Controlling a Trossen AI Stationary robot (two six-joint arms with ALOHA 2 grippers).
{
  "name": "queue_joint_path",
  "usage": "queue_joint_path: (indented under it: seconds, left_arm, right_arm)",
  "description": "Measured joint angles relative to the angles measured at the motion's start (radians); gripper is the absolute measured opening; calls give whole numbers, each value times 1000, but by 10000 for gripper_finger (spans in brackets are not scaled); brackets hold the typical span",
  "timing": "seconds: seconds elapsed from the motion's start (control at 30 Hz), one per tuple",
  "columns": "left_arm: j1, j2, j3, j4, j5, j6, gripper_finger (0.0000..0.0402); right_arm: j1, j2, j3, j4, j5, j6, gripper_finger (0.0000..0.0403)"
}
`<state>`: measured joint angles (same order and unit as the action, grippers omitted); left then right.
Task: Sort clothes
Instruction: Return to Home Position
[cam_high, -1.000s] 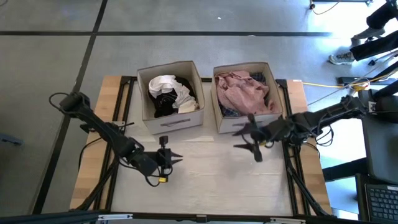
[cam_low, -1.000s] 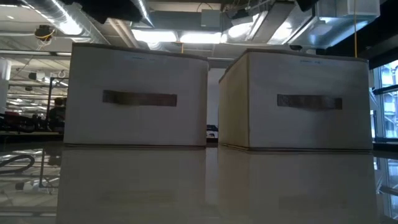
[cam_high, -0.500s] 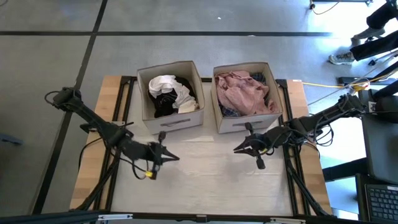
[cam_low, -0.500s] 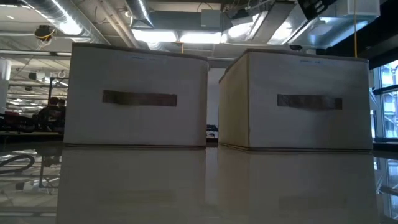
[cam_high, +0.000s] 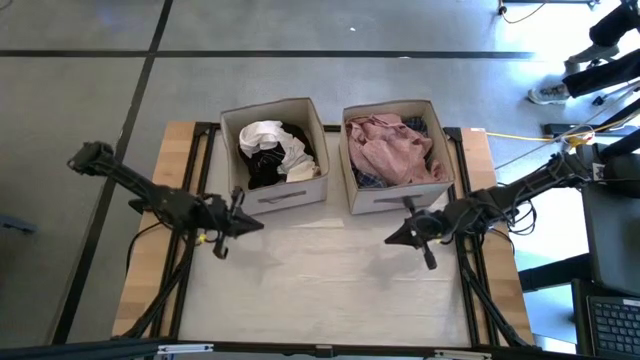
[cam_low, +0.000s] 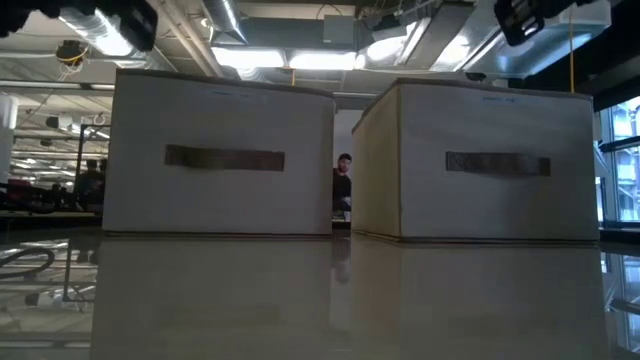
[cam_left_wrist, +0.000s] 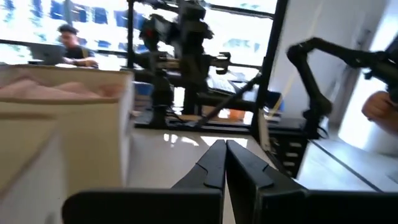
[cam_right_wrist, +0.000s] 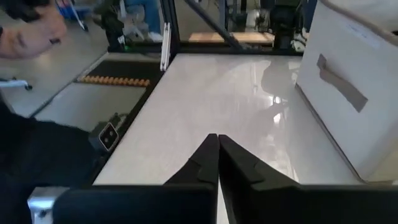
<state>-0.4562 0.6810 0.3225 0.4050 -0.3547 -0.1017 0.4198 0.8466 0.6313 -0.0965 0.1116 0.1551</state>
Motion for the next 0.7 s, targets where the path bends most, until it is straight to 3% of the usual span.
queue_joint_path:
  seconds: [0.13, 0.27, 0.37, 0.47, 0.53, 0.7]
  left_arm:
    - [21, -97, -51, -15, -32, 16, 1]
    - [45, -173, -57, -137, -100, 2, 1]
    - [59, -201, -57, -210, -179, -21, 1]
    - [67, -218, -57, -246, -188, -32, 3]
    - [67, -219, -57, -247, -144, -46, 3]
    - [47, -218, -57, -164, 97, -47, 3]
  right_arm:
    - [0, -66, -69, 41, 11, 21, 3]
    - [0, -139, -123, 52, 45, 57, 9]
    - [0, -179, -162, 45, 78, 75, 11]
    - [0, -216, -189, 48, 87, 77, 11]
    - [0, -233, -205, 55, 89, 83, 11]
    - [0, -262, -246, 103, 88, 84, 12]
